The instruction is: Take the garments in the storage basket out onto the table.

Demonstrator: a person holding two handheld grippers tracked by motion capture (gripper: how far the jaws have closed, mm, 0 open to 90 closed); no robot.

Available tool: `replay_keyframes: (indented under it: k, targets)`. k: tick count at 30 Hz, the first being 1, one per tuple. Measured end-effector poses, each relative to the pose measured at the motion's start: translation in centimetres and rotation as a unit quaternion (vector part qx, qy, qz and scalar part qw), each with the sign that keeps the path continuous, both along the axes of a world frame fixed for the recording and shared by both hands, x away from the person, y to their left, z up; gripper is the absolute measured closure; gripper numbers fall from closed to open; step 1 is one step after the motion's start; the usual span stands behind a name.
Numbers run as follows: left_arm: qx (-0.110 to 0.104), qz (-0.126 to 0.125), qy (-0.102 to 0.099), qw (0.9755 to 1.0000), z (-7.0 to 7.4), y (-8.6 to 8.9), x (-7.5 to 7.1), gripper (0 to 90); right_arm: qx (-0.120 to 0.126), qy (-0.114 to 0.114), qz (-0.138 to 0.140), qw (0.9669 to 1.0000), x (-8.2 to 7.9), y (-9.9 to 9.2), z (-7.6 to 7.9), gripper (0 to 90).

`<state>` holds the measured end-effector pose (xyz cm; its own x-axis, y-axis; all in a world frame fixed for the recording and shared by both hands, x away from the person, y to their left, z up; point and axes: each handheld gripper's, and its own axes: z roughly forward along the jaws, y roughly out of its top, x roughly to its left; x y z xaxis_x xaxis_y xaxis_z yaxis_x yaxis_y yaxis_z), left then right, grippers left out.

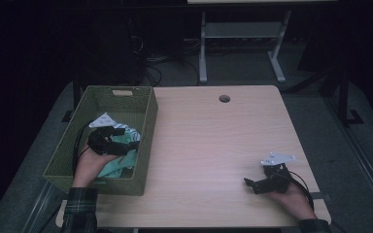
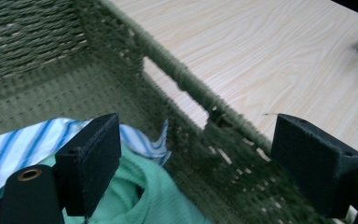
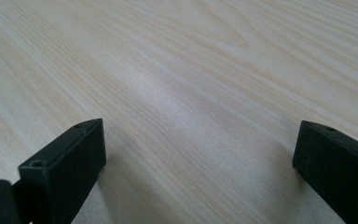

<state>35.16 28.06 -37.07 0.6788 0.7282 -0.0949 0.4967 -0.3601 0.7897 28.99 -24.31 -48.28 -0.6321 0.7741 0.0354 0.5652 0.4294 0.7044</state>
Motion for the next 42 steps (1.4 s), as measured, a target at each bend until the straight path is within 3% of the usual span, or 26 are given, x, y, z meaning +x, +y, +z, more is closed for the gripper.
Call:
replay_keyframes:
  k: [5,7,12,16,18,22,27,31,35,42]
  targets:
    - [0.008,0.018,0.002,0.9998,-0.3,0.9,0.1,15.2,0.0,-0.001,0.0,1.0,0.0,0.0,0.0,2.1]
    - [0.021,0.019,0.003,0.9996,-0.5,1.3,0.2,15.2,0.0,-0.001,0.0,1.0,0.0,0.0,0.0,2.1]
    - [0.033,0.026,0.021,0.9989,-1.3,1.5,0.5,15.5,0.0,-0.001,0.0,1.0,0.0,0.0,0.0,2.1]
    - [0.061,0.027,0.042,0.9968,-2.0,1.1,0.8,15.5,0.0,-0.001,0.0,1.0,0.0,0.0,0.0,2.1]
    - [0.076,0.028,0.058,0.995,-2.5,0.9,1.0,15.5,0.0,0.0,0.0,1.0,0.0,0.0,0.0,2.1]
    - [0.12,0.024,0.09,0.9884,-3.4,0.2,1.4,15.5,0.0,0.0,0.0,1.0,0.0,0.0,0.0,2.1]
    - [0.155,0.018,0.11,0.9816,-4.1,-0.4,1.6,15.6,0.0,0.0,0.0,1.0,0.0,0.0,0.0,2.1]
    - [0.162,0.012,0.128,0.9784,-4.5,-0.7,1.8,20.7,0.0,0.0,0.0,1.0,0.0,0.0,0.0,2.1]
    - [0.185,0.002,0.149,0.9715,-5.0,-0.9,1.9,22.5,0.0,0.0,-0.001,1.0,0.0,0.0,0.0,2.1]
    - [0.205,0.008,0.169,0.9641,-5.5,-1.2,2.1,26.4,0.0,0.0,-0.001,1.0,0.0,0.0,0.0,2.1]
